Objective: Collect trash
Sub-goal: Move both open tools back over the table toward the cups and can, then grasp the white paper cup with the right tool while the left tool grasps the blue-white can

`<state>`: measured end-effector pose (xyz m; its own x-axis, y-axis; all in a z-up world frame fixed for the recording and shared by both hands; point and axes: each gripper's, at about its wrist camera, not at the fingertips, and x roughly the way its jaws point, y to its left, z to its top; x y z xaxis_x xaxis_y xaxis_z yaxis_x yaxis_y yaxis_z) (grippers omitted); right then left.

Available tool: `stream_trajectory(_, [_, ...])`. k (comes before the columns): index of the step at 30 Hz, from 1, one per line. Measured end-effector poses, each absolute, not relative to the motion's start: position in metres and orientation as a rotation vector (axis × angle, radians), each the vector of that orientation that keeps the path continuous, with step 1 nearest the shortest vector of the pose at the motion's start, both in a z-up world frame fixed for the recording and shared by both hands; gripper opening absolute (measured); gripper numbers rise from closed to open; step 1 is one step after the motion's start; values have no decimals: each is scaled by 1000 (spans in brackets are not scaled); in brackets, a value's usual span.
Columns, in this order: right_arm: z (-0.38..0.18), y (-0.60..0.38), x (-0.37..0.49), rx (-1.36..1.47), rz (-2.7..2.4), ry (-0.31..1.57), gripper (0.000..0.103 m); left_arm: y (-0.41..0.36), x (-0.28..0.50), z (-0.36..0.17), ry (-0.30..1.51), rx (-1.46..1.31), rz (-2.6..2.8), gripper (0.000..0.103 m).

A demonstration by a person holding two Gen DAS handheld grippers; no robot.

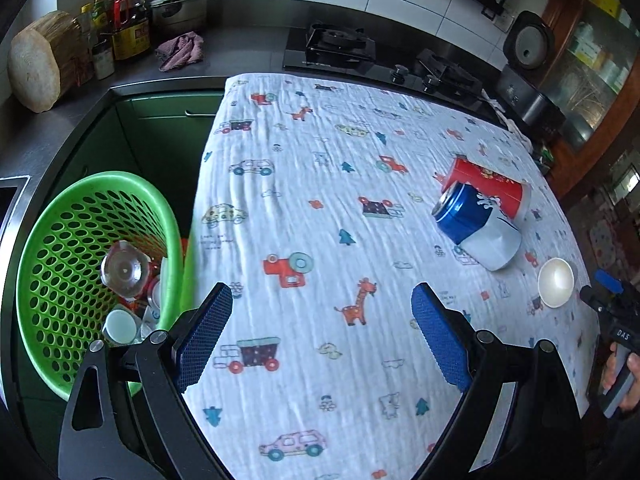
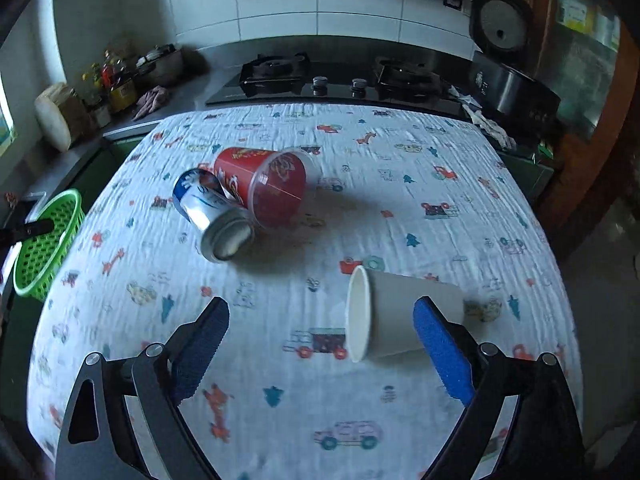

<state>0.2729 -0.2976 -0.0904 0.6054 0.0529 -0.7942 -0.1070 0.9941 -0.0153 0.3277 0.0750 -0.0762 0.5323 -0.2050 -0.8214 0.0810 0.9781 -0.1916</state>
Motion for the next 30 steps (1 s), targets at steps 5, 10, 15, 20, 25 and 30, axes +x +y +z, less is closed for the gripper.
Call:
stream_trajectory(5, [-101,-318,274,-295,246,960,91,40,327,-75,1009,-152,-163,90])
stream_trajectory(10, [-118,-323,277,-543,430,989,91,8,326,-77,1035,-186,-157,90])
stream_trajectory(15, [-133,-318,278,-775,566,969,92,-27,330,-74,1056,-214,-153,95])
stream_trajectory(20, [-148,-316,283,-910,655,961,92,-59,347,-74,1085,-295,-156,95])
stream_trajectory(25, [-158,-318,289,-960,714,964,92,-80,369,-80,1110,-367,-137,95])
stream_trajectory(30, [-162,-320,292,-965,744,964,92,-90,392,-90,1131,-453,-110,95])
